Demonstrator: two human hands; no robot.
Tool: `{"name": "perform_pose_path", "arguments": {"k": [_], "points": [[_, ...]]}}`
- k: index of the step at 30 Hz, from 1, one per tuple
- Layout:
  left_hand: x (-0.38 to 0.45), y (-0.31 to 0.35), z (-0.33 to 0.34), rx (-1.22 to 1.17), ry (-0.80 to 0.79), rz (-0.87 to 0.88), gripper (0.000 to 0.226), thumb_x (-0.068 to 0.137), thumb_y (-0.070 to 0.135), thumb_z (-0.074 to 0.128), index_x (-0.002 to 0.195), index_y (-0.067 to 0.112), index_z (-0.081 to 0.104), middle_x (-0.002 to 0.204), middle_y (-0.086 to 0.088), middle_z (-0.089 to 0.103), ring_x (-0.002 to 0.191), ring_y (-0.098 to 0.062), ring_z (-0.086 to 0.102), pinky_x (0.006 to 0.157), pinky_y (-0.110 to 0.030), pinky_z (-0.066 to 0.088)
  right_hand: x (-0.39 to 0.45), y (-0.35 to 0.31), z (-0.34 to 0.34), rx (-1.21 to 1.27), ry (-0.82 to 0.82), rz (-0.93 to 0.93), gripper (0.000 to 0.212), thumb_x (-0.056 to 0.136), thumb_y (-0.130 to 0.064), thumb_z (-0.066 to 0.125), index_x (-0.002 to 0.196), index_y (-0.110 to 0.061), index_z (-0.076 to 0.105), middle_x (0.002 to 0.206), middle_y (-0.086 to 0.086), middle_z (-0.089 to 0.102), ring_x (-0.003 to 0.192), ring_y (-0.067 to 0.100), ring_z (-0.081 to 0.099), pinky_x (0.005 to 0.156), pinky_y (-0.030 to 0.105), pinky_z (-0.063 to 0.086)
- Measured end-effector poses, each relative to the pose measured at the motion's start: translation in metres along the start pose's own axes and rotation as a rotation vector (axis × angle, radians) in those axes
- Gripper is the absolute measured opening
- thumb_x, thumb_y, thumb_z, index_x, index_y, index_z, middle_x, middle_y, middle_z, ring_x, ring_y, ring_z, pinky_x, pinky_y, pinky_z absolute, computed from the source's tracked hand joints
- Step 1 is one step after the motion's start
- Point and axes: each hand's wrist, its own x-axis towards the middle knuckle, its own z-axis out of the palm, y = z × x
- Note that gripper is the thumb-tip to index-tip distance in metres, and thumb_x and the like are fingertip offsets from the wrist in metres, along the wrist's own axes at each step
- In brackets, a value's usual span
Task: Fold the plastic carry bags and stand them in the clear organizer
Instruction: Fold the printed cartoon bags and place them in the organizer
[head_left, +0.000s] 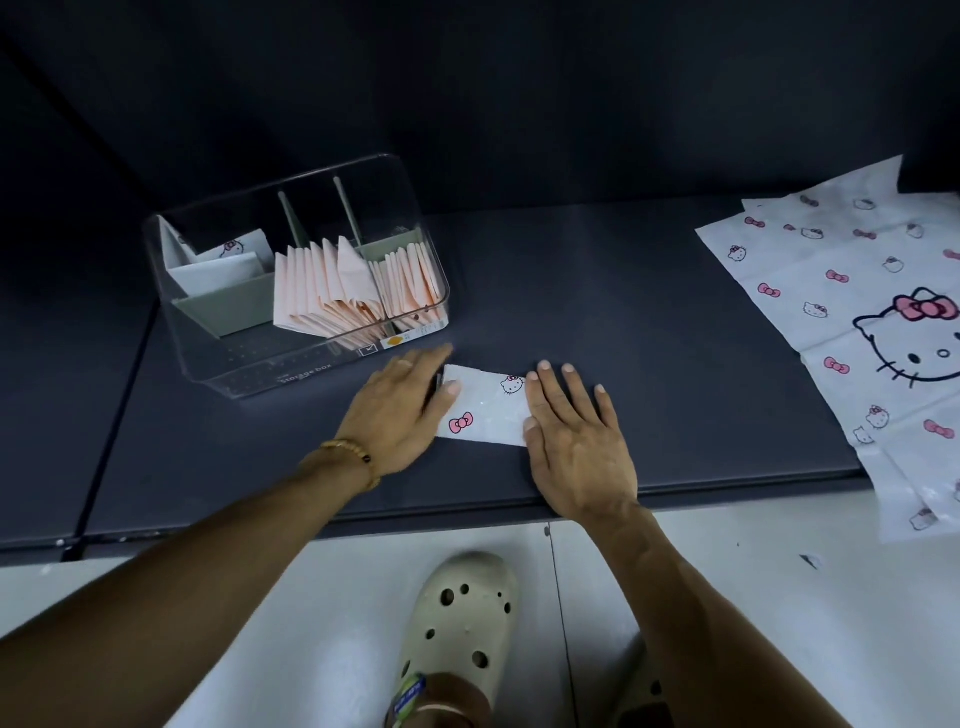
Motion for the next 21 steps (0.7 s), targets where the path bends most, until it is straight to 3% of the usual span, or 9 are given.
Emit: {"name": "perform_pose_path", "arguments": {"k": [4, 7, 10, 12, 13, 14, 15, 17, 21], "points": [[0.032, 0.025, 0.003, 0.12, -0.211, -0.01, 0.045, 0.087, 0.043, 0.059, 0.125, 0.019, 0.052, 0.119, -0.006, 0.052, 0.114, -0.024, 0.045, 0.093, -0.035, 0.04, -0.001, 0.001, -0.001, 0.024, 0.009, -0.019, 0.059, 0.098, -0.038, 0.008, 0.152, -0.017, 0.023, 0.159, -0.002, 0.02, 0.148, 0.021, 0.011, 0.119, 0.043, 0.007], [0.045, 0.026, -0.002, 0.092, -0.343, -0.053, 0.035, 0.085, 0.04, 0.064, 0.109, 0.015, 0.058, 0.105, -0.004, 0.054, 0.102, -0.023, 0.053, 0.077, -0.027, 0.038, 0.0, 0.0, -0.002, 0.042, 0.0, -0.003, 0.059, 0.099, -0.04, 0.009, 0.152, -0.017, 0.019, 0.16, -0.003, 0.016, 0.148, 0.017, 0.006, 0.119, 0.039, 0.001], [0.038, 0.024, -0.011, -0.105, -0.367, -0.086, 0.019, 0.087, 0.034, 0.066, 0.094, 0.019, 0.057, 0.092, 0.003, 0.053, 0.088, -0.017, 0.056, 0.067, -0.022, 0.038, 0.002, -0.007, -0.01, 0.204, -0.026, 0.041, 0.054, 0.103, -0.038, 0.023, 0.152, -0.015, 0.021, 0.16, -0.001, 0.016, 0.148, 0.013, 0.005, 0.119, 0.034, -0.003], [0.028, 0.022, -0.022, -0.317, -0.345, -0.124, 0.015, 0.086, 0.032, 0.067, 0.084, 0.025, 0.054, 0.085, 0.008, 0.06, 0.075, -0.007, 0.058, 0.058, -0.017, 0.04, 0.006, -0.017, -0.024, 0.426, -0.081, 0.108, 0.05, 0.102, -0.038, 0.03, 0.144, -0.014, 0.039, 0.152, 0.001, 0.036, 0.144, 0.017, 0.024, 0.119, 0.033, 0.013], [0.022, 0.021, -0.03, -0.413, -0.324, -0.127, 0.015, 0.086, 0.03, 0.068, 0.081, 0.026, 0.054, 0.082, 0.009, 0.062, 0.071, -0.005, 0.059, 0.057, -0.016, 0.042, 0.009, -0.024, -0.036, 0.548, -0.09, 0.156, 0.043, 0.101, -0.04, 0.033, 0.129, -0.015, 0.054, 0.135, -0.001, 0.054, 0.13, 0.02, 0.043, 0.11, 0.032, 0.031], [0.017, 0.02, -0.039, -0.5, -0.297, -0.125, 0.015, 0.086, 0.028, 0.069, 0.079, 0.026, 0.055, 0.081, 0.009, 0.064, 0.07, -0.005, 0.06, 0.058, -0.017, 0.045, 0.012, -0.033, -0.047, 0.676, -0.09, 0.202, 0.035, 0.099, -0.04, 0.038, 0.108, -0.016, 0.062, 0.111, -0.004, 0.064, 0.107, 0.021, 0.057, 0.091, 0.03, 0.044], [0.013, 0.018, -0.049, -0.575, -0.263, -0.121, 0.015, 0.085, 0.026, 0.069, 0.079, 0.024, 0.056, 0.08, 0.008, 0.065, 0.069, -0.005, 0.061, 0.059, -0.018, 0.046, 0.017, -0.042, -0.059, 0.797, -0.084, 0.229, 0.032, 0.098, -0.04, 0.041, 0.094, -0.016, 0.062, 0.092, -0.005, 0.066, 0.086, 0.019, 0.061, 0.073, 0.028, 0.047], [0.004, 0.011, -0.07, -0.7, -0.186, -0.132, 0.013, 0.085, 0.024, 0.07, 0.08, 0.021, 0.058, 0.079, 0.008, 0.067, 0.069, -0.003, 0.064, 0.059, -0.018, 0.048, 0.027, -0.062, -0.082, 0.971, -0.099, 0.233, 0.029, 0.098, -0.035, 0.045, 0.091, -0.015, 0.065, 0.076, -0.006, 0.067, 0.062, 0.012, 0.06, 0.055, 0.022, 0.046], [-0.009, -0.015, -0.109, -0.843, 0.037, -0.207, 0.013, 0.083, 0.029, 0.071, 0.085, 0.019, 0.063, 0.077, 0.011, 0.069, 0.07, -0.001, 0.065, 0.06, -0.014, 0.049, 0.054, -0.109, -0.117, 1.034, -0.075, 0.137, 0.025, 0.099, -0.029, 0.047, 0.088, -0.015, 0.063, 0.054, -0.01, 0.06, 0.046, 0.005, 0.052, 0.045, 0.015, 0.04]]}}
